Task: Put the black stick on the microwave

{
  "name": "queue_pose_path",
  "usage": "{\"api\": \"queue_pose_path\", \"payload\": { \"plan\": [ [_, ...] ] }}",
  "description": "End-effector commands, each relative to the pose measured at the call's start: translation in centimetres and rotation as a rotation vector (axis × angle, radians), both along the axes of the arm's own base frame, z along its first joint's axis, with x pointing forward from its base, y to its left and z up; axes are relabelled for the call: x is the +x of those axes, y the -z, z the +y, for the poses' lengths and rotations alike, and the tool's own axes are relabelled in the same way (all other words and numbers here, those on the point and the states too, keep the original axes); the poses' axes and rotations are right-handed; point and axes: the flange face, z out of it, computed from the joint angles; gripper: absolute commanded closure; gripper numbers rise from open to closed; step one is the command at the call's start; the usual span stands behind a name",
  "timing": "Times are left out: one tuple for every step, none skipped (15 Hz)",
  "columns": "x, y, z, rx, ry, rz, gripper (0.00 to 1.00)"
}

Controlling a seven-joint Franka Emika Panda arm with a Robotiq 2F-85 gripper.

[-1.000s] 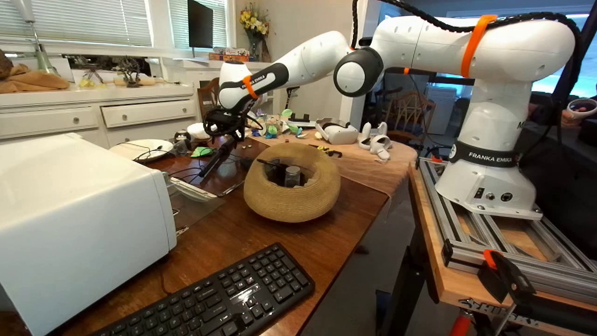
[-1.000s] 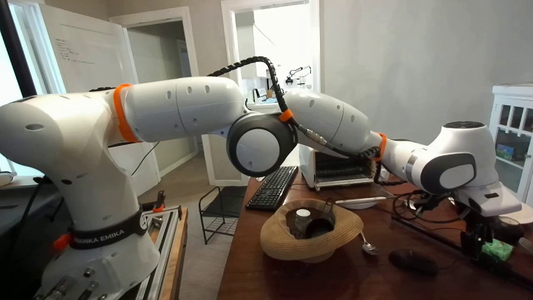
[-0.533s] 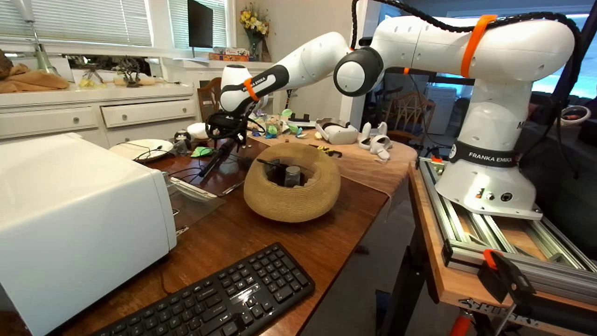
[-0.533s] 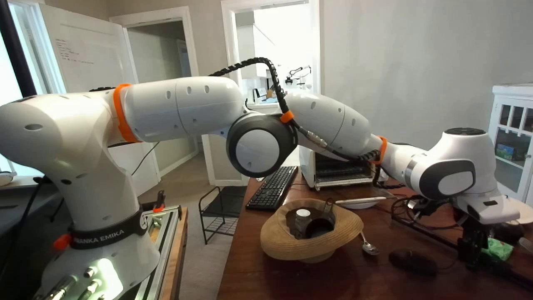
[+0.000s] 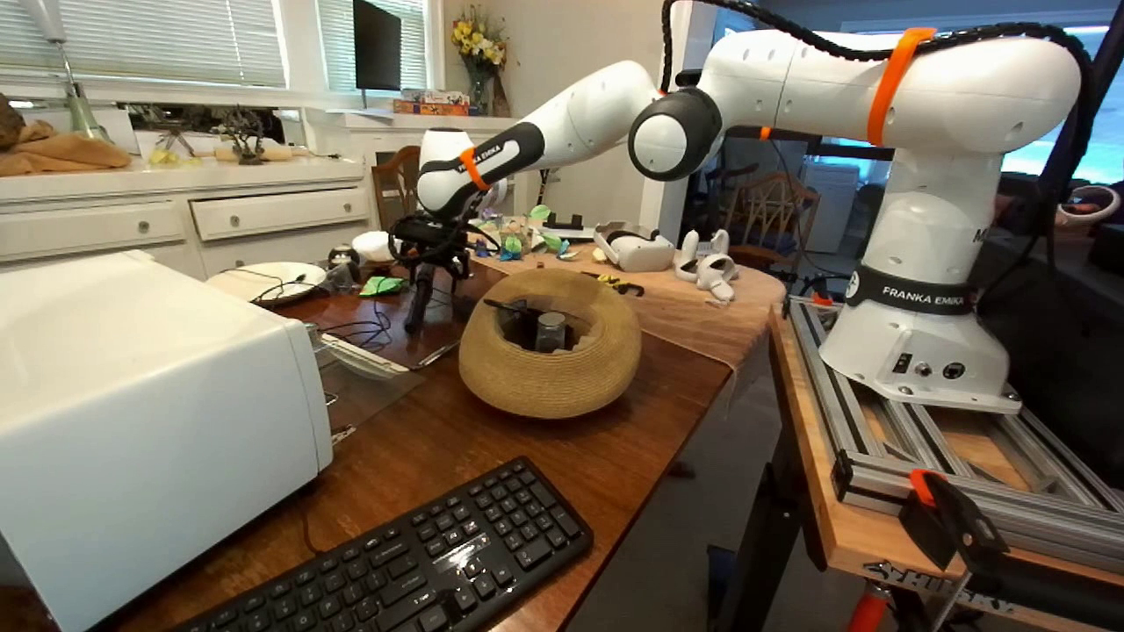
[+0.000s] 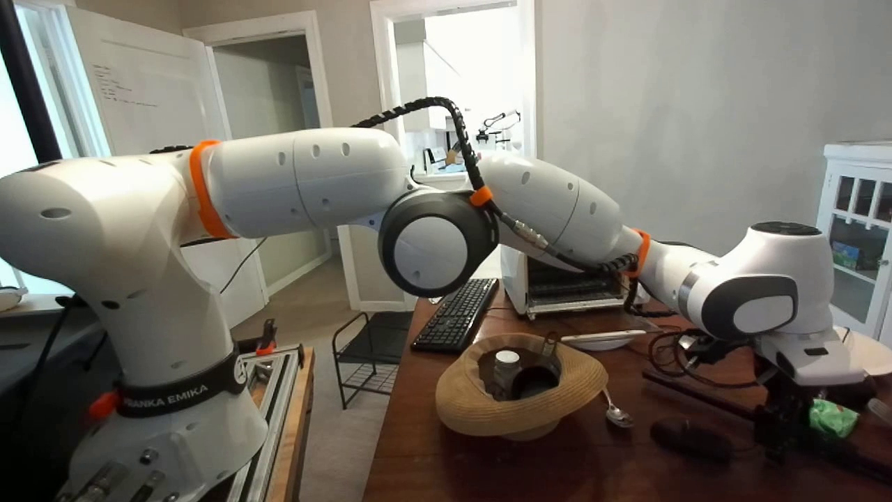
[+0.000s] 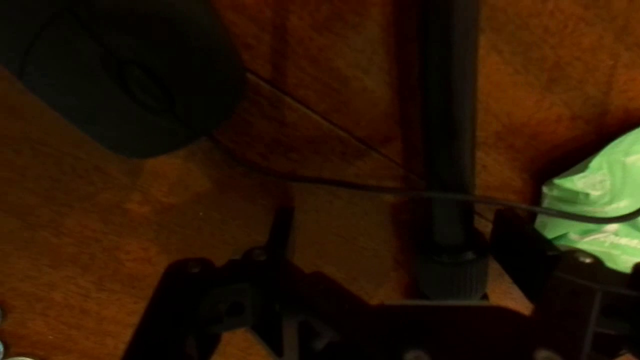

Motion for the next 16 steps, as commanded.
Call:
{"api": "queue_pose_path", "payload": {
  "plan": [
    [0.2,-0.7,0.1,0.004,0.037,0.005,0.00],
    [0.1,-1.0,0.0,-0.006,0.058,0.023,0.00],
    [0.1,-1.2,-0.1,-0.012,0.071,0.033,0.00],
    [-0.1,-1.1,-0.1,-0.020,0.080,0.070,0.00],
    [-0.1,-1.4,-0.2,-0.020,0.077,0.074,0.00],
    [-0.1,-1.7,-0.3,-0.023,0.071,0.074,0.00],
    [-0.1,-1.9,-0.4,-0.025,0.062,0.080,0.00],
    [0.0,-2.0,-0.4,-0.024,0.039,0.074,0.00],
    [0.0,-2.1,-0.3,-0.032,0.019,0.073,0.00],
    [0.0,-2.0,-0.3,-0.039,-0.012,0.080,0.00],
    [0.0,-1.9,-0.3,-0.038,-0.038,0.088,0.00],
    [-0.2,-1.8,-0.4,-0.031,-0.078,0.099,0.00],
    [-0.3,-1.6,-0.5,-0.027,-0.119,0.110,0.00],
    [-0.4,-1.4,-0.5,-0.036,-0.150,0.122,0.00],
    [-0.5,-1.3,-0.6,-0.042,-0.163,0.128,0.00],
    [-0.5,-1.3,-0.6,-0.046,-0.171,0.127,0.00]
  ]
}}
